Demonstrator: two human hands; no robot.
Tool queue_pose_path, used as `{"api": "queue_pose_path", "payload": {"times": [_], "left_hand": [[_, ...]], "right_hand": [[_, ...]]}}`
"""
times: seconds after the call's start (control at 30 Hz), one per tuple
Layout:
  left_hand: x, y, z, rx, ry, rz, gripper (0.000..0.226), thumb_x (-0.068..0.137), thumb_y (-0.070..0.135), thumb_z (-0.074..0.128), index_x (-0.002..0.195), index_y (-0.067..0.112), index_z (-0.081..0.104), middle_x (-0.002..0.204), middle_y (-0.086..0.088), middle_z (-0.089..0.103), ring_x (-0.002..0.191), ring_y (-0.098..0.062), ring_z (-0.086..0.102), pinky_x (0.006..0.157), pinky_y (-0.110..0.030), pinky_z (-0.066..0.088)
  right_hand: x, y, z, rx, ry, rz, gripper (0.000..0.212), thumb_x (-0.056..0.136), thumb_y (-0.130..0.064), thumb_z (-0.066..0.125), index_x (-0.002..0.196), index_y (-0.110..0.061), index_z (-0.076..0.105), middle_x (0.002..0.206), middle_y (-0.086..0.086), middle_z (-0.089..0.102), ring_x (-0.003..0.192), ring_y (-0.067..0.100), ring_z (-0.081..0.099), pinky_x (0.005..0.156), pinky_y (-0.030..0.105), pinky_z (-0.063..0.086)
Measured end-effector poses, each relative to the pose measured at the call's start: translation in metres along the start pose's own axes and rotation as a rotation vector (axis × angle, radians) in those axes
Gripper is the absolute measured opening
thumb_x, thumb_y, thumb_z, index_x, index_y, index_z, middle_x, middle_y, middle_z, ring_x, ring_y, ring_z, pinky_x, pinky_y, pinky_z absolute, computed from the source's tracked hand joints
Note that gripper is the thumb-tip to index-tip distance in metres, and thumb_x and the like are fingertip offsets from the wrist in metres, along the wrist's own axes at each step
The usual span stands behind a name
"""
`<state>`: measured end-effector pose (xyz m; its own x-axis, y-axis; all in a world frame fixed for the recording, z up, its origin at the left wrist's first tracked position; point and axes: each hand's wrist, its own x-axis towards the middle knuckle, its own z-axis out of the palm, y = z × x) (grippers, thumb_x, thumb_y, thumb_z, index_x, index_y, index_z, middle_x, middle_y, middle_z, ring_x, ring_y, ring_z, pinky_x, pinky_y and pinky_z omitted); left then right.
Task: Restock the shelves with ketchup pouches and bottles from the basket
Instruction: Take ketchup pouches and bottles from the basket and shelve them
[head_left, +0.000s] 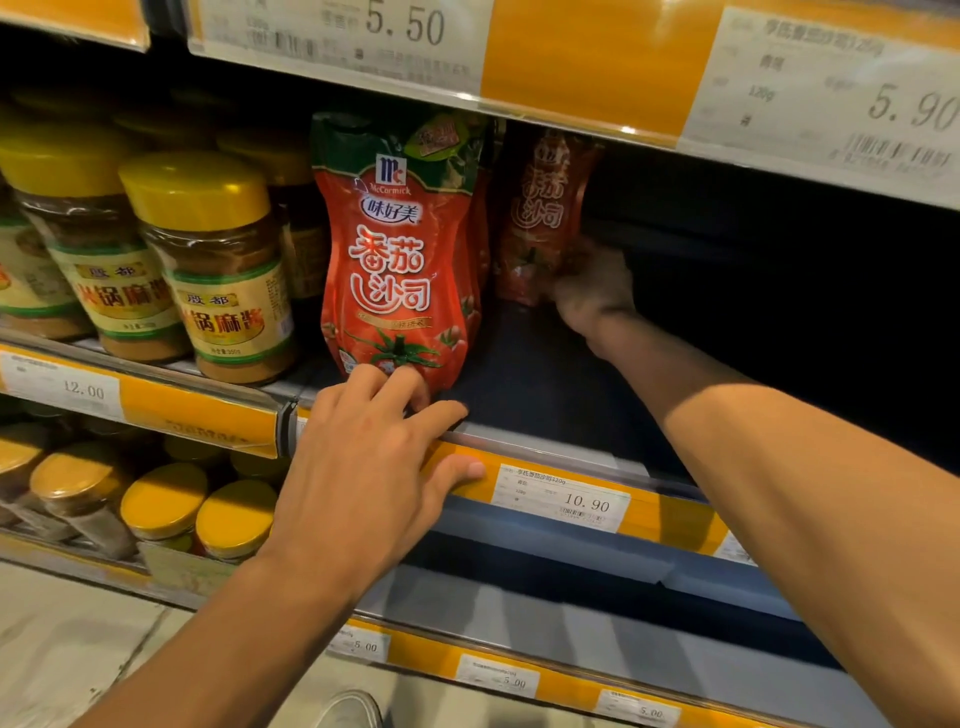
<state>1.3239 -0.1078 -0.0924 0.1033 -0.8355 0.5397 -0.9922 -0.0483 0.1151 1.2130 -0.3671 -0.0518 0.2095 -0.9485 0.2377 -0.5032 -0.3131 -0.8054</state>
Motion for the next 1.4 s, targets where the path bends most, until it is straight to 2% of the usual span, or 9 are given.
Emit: {"api": "queue_pose_path", "payload": {"times": [0.17,0.37,0.57,0.67,0.77,0.87,1.0,1.2,1.4], "left_hand": [[-0.001,-0.001,0.001,0.019,0.012,0.016,0.052,0.086,0.062,0.049,0.113,0.024,0.073,0.096,-0.002,0.061,0.09,-0.024,0.053,0.07,-0.041,0.047],[0.0,0.001,0.0,0.05,-0.025,0.004,0.047,0.085,0.06,0.064,0.115,0.025,0.071,0.099,0.0,0.061,0.096,-0.024,0.054,0.074,-0.04,0.049],[0.001,0.015,-0.019,0.021,-0.114,-0.083,0.045,0.093,0.053,0.054,0.124,0.024,0.067,0.111,-0.001,0.065,0.106,-0.023,0.056,0.09,-0.042,0.047],[-0.004,0.026,-0.035,-0.06,-0.133,-0.149,0.044,0.097,0.049,0.051,0.129,0.021,0.064,0.12,-0.002,0.066,0.114,-0.023,0.056,0.098,-0.043,0.046],[-0.013,0.041,-0.057,-0.158,-0.142,-0.222,0.043,0.098,0.046,0.051,0.13,0.021,0.063,0.125,-0.003,0.066,0.116,-0.024,0.057,0.099,-0.044,0.046],[-0.024,0.063,-0.084,-0.258,-0.189,-0.311,0.043,0.099,0.05,0.047,0.131,0.025,0.061,0.131,0.001,0.064,0.121,-0.022,0.056,0.101,-0.042,0.046],[-0.038,0.101,-0.126,-0.348,-0.236,-0.352,0.041,0.099,0.053,0.046,0.13,0.029,0.059,0.129,0.004,0.066,0.117,-0.019,0.059,0.091,-0.037,0.048],[-0.054,0.169,-0.186,-0.448,-0.309,-0.287,0.039,0.097,0.054,0.048,0.129,0.032,0.058,0.13,0.01,0.063,0.12,-0.014,0.057,0.096,-0.034,0.046],[-0.056,0.247,-0.218,-0.55,-0.401,-0.105,0.038,0.096,0.052,0.053,0.127,0.031,0.06,0.128,0.012,0.063,0.122,-0.013,0.056,0.101,-0.036,0.046]], "right_hand": [[0.002,0.002,0.001,0.025,-0.004,0.012,0.06,0.075,-0.039,0.087,0.129,-0.023,0.065,0.126,0.0,0.07,0.119,0.017,0.063,0.103,0.032,0.049],[-0.026,0.004,-0.012,-0.009,0.072,0.066,0.06,0.079,-0.044,0.083,0.128,-0.018,0.058,0.123,0.003,0.069,0.115,0.02,0.064,0.09,0.025,0.048],[-0.111,-0.006,-0.05,-0.135,-0.035,-0.051,0.036,0.088,-0.035,0.075,0.12,-0.021,0.065,0.106,-0.007,0.067,0.104,0.014,0.066,0.086,0.023,0.05],[-0.16,-0.01,-0.075,-0.109,-0.111,-0.055,0.036,0.089,-0.04,0.073,0.121,-0.026,0.065,0.113,-0.006,0.068,0.105,0.01,0.064,0.084,0.02,0.055],[-0.205,-0.017,-0.102,-0.098,-0.148,-0.035,0.039,0.09,-0.045,0.069,0.124,-0.027,0.063,0.123,-0.006,0.066,0.113,0.009,0.062,0.098,0.03,0.052],[-0.247,-0.029,-0.131,-0.104,-0.189,0.0,0.045,0.091,-0.05,0.066,0.129,-0.028,0.058,0.129,-0.009,0.062,0.119,0.009,0.058,0.099,0.032,0.049],[-0.297,-0.049,-0.178,-0.101,-0.243,0.023,0.054,0.09,-0.06,0.061,0.136,-0.032,0.052,0.135,-0.009,0.059,0.125,0.012,0.055,0.1,0.039,0.051],[-0.371,-0.067,-0.272,-0.127,-0.182,0.084,0.057,0.09,-0.061,0.06,0.139,-0.032,0.053,0.138,-0.012,0.058,0.129,0.008,0.053,0.105,0.036,0.048],[-0.445,-0.065,-0.37,-0.142,0.004,0.25,0.042,0.093,-0.044,0.066,0.131,-0.028,0.058,0.128,-0.01,0.064,0.121,0.009,0.058,0.101,0.033,0.049]]}}
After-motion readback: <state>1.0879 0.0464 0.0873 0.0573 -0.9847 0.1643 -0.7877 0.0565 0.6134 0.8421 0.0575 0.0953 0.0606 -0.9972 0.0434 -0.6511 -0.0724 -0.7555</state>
